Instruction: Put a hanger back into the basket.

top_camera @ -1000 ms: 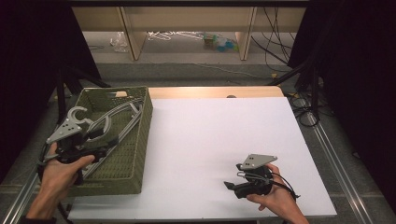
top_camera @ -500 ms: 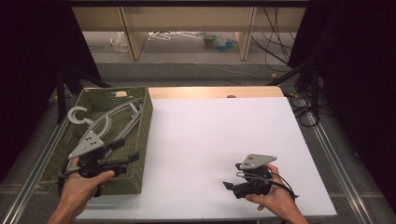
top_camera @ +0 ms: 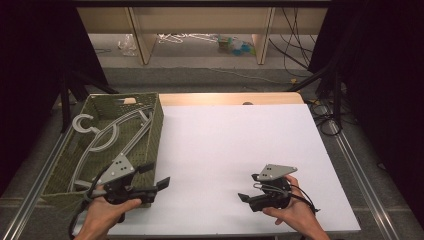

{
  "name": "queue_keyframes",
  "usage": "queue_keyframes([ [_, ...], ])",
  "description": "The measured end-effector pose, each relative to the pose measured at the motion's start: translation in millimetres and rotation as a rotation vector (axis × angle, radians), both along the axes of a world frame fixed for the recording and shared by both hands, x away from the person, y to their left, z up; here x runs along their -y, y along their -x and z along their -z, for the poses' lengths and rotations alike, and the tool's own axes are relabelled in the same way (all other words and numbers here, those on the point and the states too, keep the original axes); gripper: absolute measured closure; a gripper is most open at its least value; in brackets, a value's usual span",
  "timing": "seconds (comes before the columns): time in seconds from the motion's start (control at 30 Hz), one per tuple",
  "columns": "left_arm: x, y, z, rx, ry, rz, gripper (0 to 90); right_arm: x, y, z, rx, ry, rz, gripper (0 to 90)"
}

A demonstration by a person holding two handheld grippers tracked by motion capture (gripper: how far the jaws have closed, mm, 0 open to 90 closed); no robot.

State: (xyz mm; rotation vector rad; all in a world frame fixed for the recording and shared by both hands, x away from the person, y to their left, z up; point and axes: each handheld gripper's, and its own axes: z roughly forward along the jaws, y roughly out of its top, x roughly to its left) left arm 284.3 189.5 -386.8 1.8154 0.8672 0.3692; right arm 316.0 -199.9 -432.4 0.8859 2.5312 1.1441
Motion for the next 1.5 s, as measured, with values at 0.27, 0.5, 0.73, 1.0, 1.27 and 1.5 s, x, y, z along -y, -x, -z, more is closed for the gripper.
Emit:
queue_keyframes([
  [0.27,18.8,17.9,15.3,-0.01,-0.027,0.043,26.5,-0.5,-0.1,1.4,0.004,0.002,0.004,23.3],
  [0.5,28.3,22.6,24.6,-0.007,-0.026,0.053,26.3,-2.0,1.8,1.1,-0.004,0.003,0.003,23.3],
  [0.73,37.7,23.9,38.6,-0.014,-0.038,0.058,25.1,-1.8,6.3,0.3,0.007,-0.014,0.012,23.3],
  [1.0,32.7,21.7,43.4,-0.035,0.053,0.06,24.0,4.0,23.0,-1.1,0.028,-0.07,0.032,22.7],
  [1.27,32.3,20.0,47.7,0.009,-0.035,0.062,24.4,9.7,32.6,-0.1,0.036,-0.093,0.053,21.3],
  [1.5,33.0,20.5,48.2,0.009,-0.024,0.055,24.0,10.7,33.4,-0.7,0.05,-0.103,0.056,21.1],
])
